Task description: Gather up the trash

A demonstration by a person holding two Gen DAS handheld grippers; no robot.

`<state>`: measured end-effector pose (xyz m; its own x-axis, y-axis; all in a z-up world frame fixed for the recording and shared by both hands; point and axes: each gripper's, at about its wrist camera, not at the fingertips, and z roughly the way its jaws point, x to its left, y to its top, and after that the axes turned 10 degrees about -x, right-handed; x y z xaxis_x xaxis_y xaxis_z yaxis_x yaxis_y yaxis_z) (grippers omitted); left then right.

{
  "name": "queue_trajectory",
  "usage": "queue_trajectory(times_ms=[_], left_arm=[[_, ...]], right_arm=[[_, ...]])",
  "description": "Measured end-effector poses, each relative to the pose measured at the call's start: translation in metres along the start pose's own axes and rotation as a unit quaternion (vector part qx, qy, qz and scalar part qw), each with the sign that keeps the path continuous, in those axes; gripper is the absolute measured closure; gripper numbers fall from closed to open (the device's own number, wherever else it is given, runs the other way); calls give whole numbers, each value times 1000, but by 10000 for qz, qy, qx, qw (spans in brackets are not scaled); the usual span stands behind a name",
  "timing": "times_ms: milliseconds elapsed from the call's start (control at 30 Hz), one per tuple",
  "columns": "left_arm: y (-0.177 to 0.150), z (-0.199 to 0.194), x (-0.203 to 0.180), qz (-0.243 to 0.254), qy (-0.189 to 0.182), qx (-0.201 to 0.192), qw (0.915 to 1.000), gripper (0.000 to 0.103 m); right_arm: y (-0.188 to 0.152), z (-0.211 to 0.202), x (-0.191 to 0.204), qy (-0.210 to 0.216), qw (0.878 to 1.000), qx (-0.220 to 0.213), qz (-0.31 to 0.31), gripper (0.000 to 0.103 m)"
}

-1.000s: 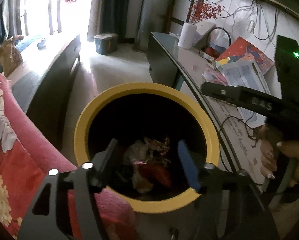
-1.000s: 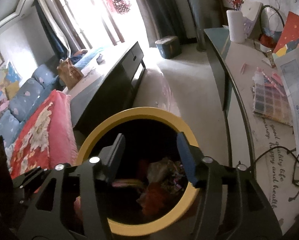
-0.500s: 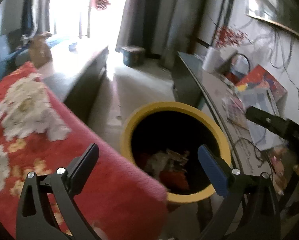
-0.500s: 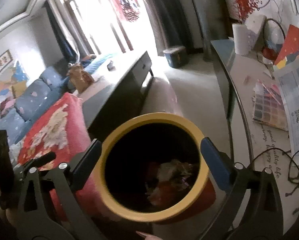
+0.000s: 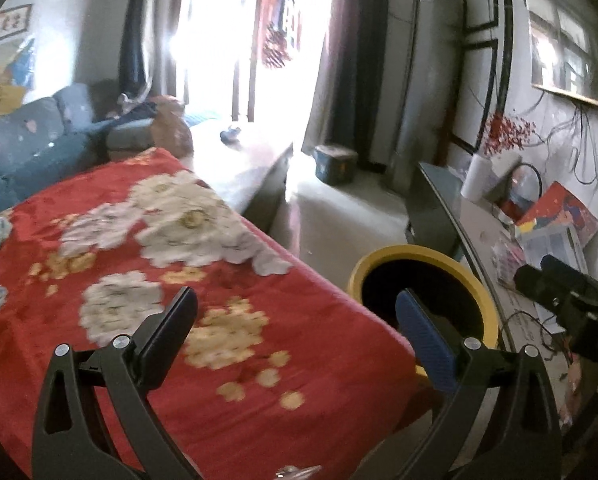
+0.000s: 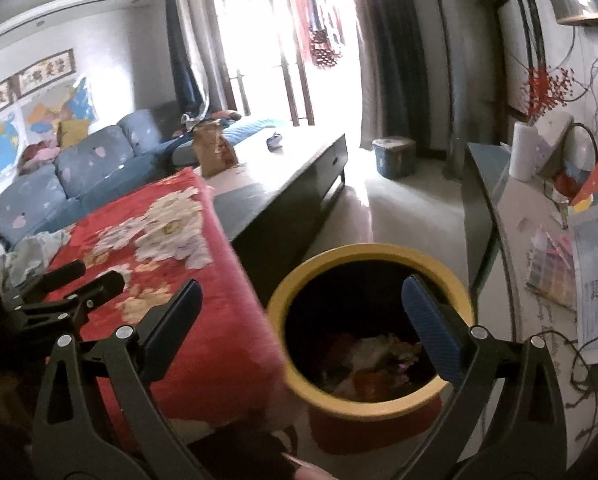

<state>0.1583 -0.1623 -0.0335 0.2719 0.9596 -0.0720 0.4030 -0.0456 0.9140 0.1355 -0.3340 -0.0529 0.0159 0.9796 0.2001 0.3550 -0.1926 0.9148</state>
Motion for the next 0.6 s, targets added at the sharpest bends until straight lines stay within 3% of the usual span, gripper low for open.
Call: queue_trajectory(times_ms=[100, 367, 600], left_arm=[[-5, -24, 15, -67, 161, -163, 9997, 7], [-20, -77, 44, -112, 680, -579, 9959, 6], [-31, -107, 59, -115, 838, -799, 9932, 6]], right_arm=[[-2, -7, 18, 22, 9999, -103, -89, 11], [-20, -43, 69, 214, 9900, -1265, -593, 11], [-27, -51, 86, 327, 9849, -1537, -728, 11]])
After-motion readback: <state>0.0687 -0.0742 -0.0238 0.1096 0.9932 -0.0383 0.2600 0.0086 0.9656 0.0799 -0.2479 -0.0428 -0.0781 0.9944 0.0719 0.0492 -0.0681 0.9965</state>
